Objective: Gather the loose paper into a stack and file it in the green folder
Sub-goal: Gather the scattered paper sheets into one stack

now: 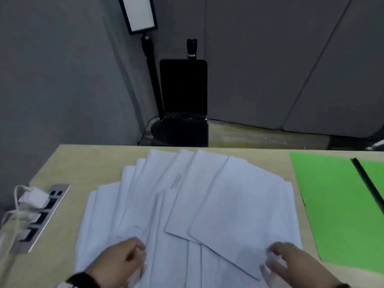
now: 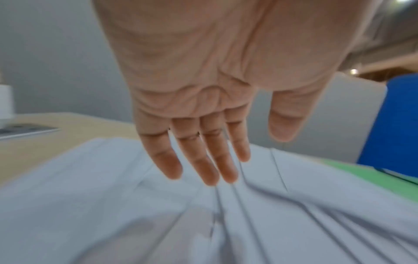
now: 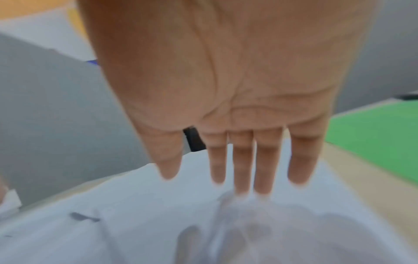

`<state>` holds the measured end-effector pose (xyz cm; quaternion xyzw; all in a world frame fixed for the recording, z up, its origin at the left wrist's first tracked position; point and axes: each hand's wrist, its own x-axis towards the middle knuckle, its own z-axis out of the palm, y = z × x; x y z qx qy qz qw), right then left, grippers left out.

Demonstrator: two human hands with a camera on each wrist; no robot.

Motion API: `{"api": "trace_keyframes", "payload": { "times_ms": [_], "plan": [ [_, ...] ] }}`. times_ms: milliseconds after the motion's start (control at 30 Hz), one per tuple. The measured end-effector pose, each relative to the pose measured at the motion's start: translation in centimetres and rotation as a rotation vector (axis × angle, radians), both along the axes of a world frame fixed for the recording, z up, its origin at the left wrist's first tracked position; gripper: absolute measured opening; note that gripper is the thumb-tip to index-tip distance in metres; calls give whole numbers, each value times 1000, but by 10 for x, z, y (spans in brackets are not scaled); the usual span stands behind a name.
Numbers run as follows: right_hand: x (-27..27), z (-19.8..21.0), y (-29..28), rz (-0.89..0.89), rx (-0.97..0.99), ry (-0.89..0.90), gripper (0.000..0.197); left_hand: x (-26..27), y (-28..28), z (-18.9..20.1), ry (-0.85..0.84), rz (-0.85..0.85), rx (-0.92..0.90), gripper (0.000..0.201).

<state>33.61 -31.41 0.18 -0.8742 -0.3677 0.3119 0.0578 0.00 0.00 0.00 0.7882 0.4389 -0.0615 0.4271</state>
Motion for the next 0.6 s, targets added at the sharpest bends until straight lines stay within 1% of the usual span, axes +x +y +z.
{"api": "trace_keyframes", "payload": {
  "times_ms": [33, 67, 100, 133, 167, 200, 233, 300, 367, 433, 467, 500, 533, 567, 600],
  "plan": [
    [-2, 1, 28, 41, 46, -16, 76, 22, 7, 6, 13, -71, 42, 11],
    [-11, -3, 57, 56, 93, -88, 81, 31, 12, 4, 71, -107, 93, 11],
    [-11, -5, 76, 64, 127, -117, 90, 50, 18, 11, 58, -127, 115, 12],
    [-16, -12, 92, 64, 133, -123, 100, 64, 19, 16, 83, -131, 127, 17],
    [-21, -18, 107, 88, 81, -101, 106, 79, 21, 18, 100, -134, 138, 24],
    [-32, -27, 117, 111, -1, -64, 106, 89, 21, 16, 117, -124, 143, 32],
    [-41, -34, 122, 148, -84, -40, 101, 98, 22, 13, 152, -118, 141, 39],
    [-66, -41, 127, 260, -151, -63, 97, 107, 29, 1, 192, -71, 145, 50],
    [-88, -40, 124, 404, -142, -56, 98, 110, 40, -11, 230, 2, 166, 60],
    [-99, -35, 118, 522, -121, 31, 91, 110, 51, -21, 309, 115, 208, 69],
    [-99, -31, 116, 526, -76, 91, 85, 109, 56, -24, 349, 196, 221, 73],
    [-95, -28, 114, 464, 9, 145, 78, 107, 61, -27, 380, 282, 217, 76],
    [-89, -30, 112, 341, 131, 171, 71, 105, 63, -28, 397, 367, 194, 77],
    [-81, -31, 111, 174, 245, 136, 65, 104, 65, -28, 416, 435, 173, 78],
    [-70, -37, 109, -25, 322, 24, 62, 103, 66, -29, 438, 482, 158, 79]
  ]
}}
